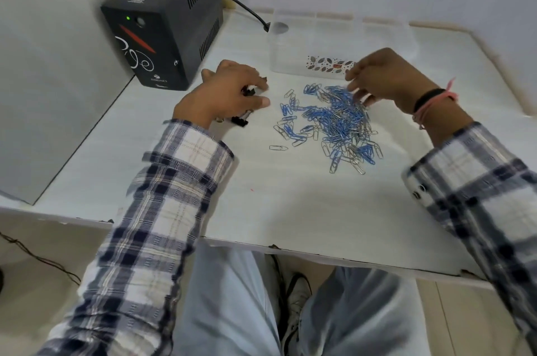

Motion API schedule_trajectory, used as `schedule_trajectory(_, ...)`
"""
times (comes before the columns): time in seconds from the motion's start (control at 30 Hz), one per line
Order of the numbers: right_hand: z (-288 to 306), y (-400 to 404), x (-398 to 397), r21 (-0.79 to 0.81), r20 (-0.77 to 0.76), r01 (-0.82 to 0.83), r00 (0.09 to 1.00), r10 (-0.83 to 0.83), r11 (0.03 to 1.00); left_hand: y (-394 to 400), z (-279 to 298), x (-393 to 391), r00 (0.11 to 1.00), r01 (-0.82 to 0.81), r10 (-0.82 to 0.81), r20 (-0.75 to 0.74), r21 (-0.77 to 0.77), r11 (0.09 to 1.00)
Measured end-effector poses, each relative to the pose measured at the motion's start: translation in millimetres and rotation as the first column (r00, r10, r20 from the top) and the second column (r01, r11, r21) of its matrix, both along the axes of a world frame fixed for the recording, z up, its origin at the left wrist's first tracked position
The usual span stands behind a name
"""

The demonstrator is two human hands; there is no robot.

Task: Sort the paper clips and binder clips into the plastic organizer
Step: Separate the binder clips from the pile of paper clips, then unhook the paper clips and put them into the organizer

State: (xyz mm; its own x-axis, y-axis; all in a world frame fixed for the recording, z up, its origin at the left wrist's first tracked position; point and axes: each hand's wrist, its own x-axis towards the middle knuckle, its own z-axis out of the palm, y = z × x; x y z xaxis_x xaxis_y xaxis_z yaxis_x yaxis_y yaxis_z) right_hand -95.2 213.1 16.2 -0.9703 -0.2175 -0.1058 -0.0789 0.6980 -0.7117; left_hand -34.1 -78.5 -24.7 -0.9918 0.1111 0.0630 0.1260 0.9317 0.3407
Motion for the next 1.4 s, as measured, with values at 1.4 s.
schedule_trajectory(1.4,-16,15,33,0.295,-0.177,-0.352,0.893,0.413,0.888,95,10,-9,0.963,0.263,-0.267,0.026,0.109,0.959)
